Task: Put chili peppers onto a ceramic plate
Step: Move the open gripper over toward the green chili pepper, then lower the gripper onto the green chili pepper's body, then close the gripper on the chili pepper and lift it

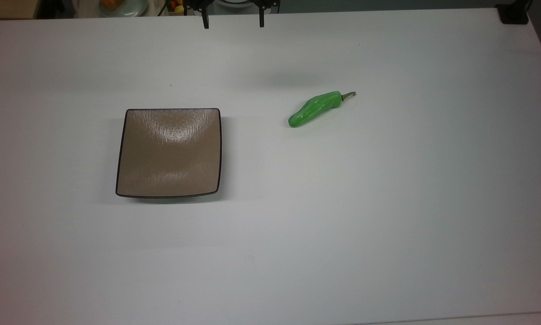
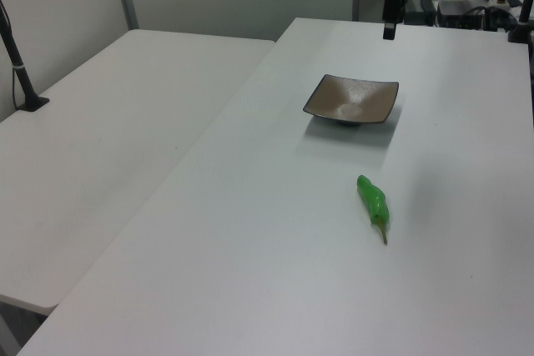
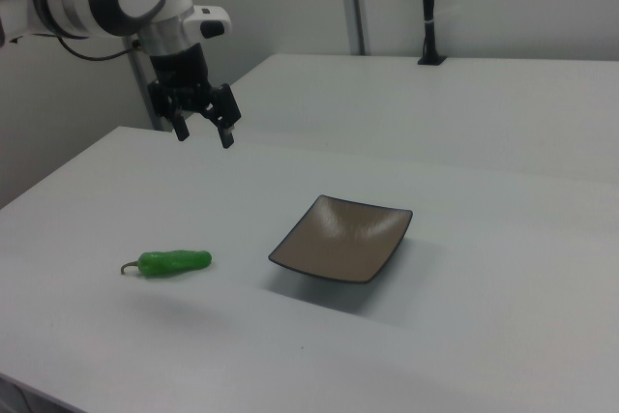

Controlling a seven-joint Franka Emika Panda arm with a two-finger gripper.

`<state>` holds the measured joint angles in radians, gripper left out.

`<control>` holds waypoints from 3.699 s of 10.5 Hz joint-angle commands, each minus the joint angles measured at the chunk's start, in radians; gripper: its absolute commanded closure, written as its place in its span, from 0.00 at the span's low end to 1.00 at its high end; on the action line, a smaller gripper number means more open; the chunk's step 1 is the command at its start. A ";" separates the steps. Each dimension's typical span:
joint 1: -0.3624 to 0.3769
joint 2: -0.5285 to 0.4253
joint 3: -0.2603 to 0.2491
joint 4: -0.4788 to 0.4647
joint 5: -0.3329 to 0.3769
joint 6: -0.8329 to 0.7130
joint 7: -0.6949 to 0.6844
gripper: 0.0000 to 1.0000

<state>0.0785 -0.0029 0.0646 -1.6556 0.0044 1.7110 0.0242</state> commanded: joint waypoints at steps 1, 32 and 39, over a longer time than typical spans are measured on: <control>0.014 0.004 -0.012 -0.007 0.006 0.019 -0.024 0.00; 0.162 0.294 0.161 -0.366 -0.023 0.533 1.054 0.14; 0.159 0.297 0.159 -0.365 -0.046 0.535 1.054 0.52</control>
<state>0.2319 0.3018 0.2290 -2.0018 -0.0127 2.2146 1.0578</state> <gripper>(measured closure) 0.436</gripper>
